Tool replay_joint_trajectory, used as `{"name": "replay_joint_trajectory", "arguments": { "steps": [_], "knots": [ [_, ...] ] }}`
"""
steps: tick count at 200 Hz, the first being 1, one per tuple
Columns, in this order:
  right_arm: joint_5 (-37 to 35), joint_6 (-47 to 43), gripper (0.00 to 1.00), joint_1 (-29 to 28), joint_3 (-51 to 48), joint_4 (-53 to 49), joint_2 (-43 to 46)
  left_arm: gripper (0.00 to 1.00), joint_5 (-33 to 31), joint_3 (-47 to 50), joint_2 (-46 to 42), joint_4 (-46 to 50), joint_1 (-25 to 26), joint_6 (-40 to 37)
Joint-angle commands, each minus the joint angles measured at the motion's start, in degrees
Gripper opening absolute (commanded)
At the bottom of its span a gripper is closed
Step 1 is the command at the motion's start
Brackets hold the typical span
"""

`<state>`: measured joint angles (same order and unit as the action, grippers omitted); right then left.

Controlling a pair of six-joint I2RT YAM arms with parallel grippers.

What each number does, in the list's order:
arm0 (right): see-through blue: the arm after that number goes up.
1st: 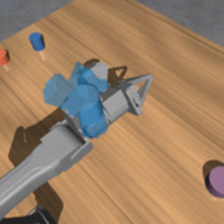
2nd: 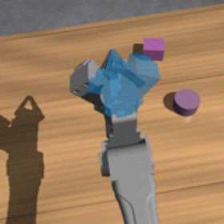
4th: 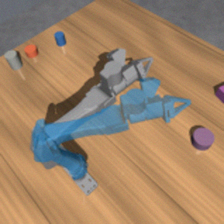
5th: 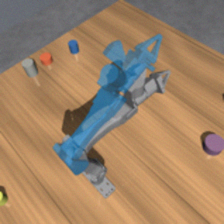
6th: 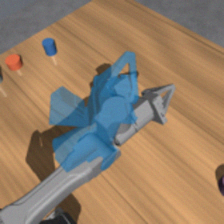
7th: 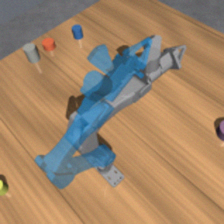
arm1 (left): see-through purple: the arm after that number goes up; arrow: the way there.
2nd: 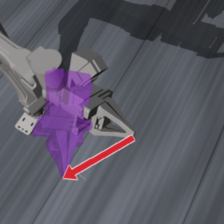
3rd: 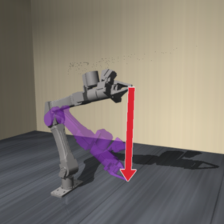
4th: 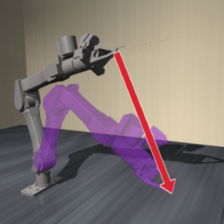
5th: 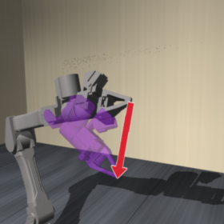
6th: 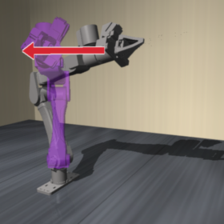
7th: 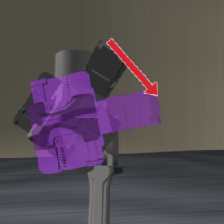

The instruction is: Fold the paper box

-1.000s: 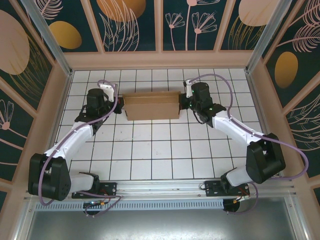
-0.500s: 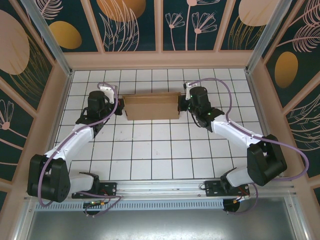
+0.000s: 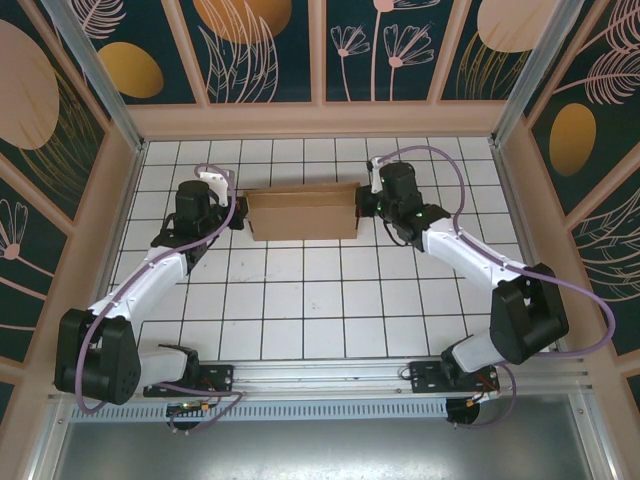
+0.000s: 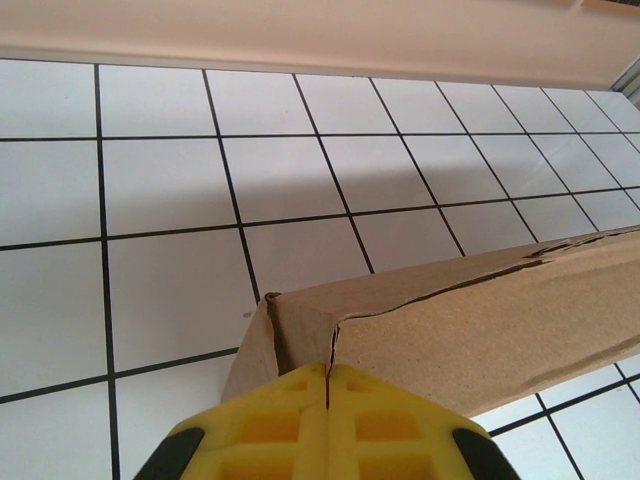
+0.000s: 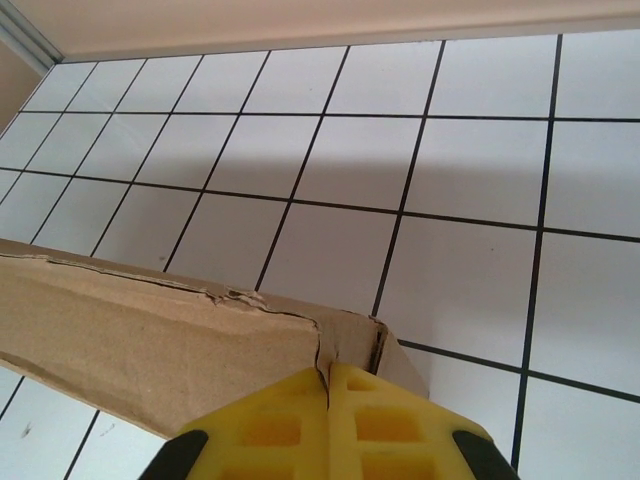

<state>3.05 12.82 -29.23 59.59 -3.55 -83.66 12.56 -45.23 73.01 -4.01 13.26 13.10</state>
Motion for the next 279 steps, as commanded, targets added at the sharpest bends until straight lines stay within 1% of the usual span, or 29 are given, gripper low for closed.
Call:
{"name": "replay_joint_trajectory", "arguments": {
  "steps": [1, 22, 48, 87, 131, 149, 187, 197, 204, 234, 259, 279],
  "knots": [
    [4.25, 1.67, 0.0, 0.35, 1.8, -5.75, -1.44, 0.0, 0.52, -0.42, 1.5, 5.5, 0.43, -1.07],
    [5.59, 2.02, 0.0, 1.34, 2.31, -6.49, -2.07, 0.0, 0.82, -0.54, 1.91, 5.34, 0.37, -0.89],
    [5.52, 1.87, 0.0, 2.07, 0.27, -5.45, -3.31, 0.0, 1.07, 0.14, 2.46, 4.96, 0.4, -0.88],
    [2.54, 1.12, 0.0, 1.92, -3.87, -3.21, -3.49, 0.0, -0.08, 0.56, 2.83, 5.4, 0.39, -1.27],
    [-1.38, 1.16, 0.0, 0.95, -8.42, -0.43, -0.79, 0.0, -1.83, 1.59, 2.39, 6.51, 0.37, -1.07],
    [-1.71, 0.98, 0.0, 0.84, -10.37, 0.68, 0.16, 0.0, -1.92, 1.81, 2.08, 6.63, 0.42, -0.89],
    [-4.85, -0.81, 0.0, 0.67, -10.29, -0.58, 1.12, 0.0, -2.74, 1.42, 1.85, 7.43, 0.39, -1.49],
    [-4.18, -0.33, 0.0, 0.88, -9.91, -0.37, 1.85, 0.0, -3.1, 1.21, 1.65, 7.56, 0.41, -1.58],
    [-1.27, 0.4, 0.0, 1.14, -9.2, -0.63, 2.05, 0.0, -3.07, 1.2, 1.53, 7.52, 0.43, -1.59],
    [7.29, 5.21, 0.0, 1.87, -3.71, -3.38, 1.14, 0.0, -2.9, 0.92, 1.23, 7.53, 0.4, -1.67],
    [12.6, 9.08, 0.0, 2.62, -0.23, -4.19, 1.07, 0.0, -3.12, 0.94, 1.14, 7.7, 0.41, -2.03],
    [16.27, 11.44, 0.0, 4.1, 0.37, -3.93, 1.19, 0.0, -3.39, 1.25, 0.86, 7.69, 0.39, -2.2]
  ]
}}
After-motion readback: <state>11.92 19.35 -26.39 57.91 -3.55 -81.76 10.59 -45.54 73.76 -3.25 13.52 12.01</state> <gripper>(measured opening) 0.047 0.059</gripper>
